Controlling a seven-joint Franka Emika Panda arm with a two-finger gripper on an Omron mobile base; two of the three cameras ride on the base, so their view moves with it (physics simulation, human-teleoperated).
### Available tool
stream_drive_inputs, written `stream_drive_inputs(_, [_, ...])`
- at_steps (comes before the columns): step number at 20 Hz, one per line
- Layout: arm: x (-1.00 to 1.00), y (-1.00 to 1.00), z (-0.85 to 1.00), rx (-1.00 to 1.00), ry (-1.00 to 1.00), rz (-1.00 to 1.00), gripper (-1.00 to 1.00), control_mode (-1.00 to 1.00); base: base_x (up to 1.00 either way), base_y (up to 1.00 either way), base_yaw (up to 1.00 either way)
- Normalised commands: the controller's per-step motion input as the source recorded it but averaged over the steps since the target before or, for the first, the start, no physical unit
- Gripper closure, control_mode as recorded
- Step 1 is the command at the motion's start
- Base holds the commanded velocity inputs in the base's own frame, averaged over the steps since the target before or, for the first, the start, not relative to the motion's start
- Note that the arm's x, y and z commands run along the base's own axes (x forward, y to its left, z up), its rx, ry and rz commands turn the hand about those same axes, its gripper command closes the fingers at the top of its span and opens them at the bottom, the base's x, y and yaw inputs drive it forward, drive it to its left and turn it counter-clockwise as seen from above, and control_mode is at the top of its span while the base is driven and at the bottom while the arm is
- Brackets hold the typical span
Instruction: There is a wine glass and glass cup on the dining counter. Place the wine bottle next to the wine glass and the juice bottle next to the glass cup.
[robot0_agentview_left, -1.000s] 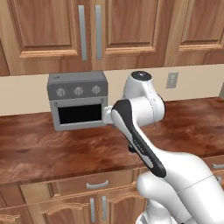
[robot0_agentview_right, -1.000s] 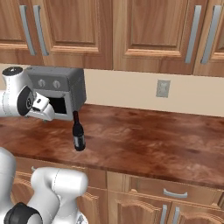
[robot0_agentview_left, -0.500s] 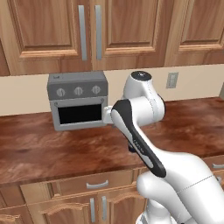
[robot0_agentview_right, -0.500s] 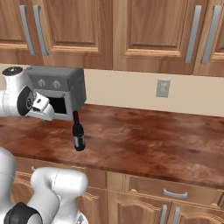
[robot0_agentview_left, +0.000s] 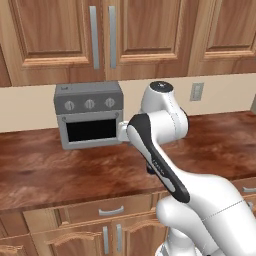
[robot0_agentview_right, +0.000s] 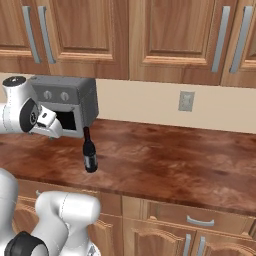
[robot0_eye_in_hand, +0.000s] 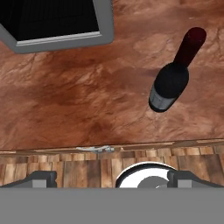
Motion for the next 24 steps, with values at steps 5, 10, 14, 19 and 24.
stream_drive_inputs(5, [-0.01, 0.01, 0.00, 0.00, -0.02, 0.00, -1.00, -1.00, 0.00, 0.00, 0.00])
stream_drive_inputs(10, [-0.07, 0.20, 0.00, -0.13, -0.15, -0.04, -1.00, -1.00, 0.00, 0.00, 0.00])
stream_drive_inputs(14, [0.00, 0.22, 0.00, -0.19, -0.23, -0.20, -1.00, -1.00, 0.00, 0.00, 0.00])
stream_drive_inputs(19, [0.00, 0.07, -0.06, -0.12, -0.09, -0.23, -1.00, -1.00, 0.00, 0.00, 0.00])
stream_drive_inputs(24, [0.00, 0.00, -0.08, -0.04, -0.21, -0.28, -1.00, -1.00, 0.00, 0.00, 0.00])
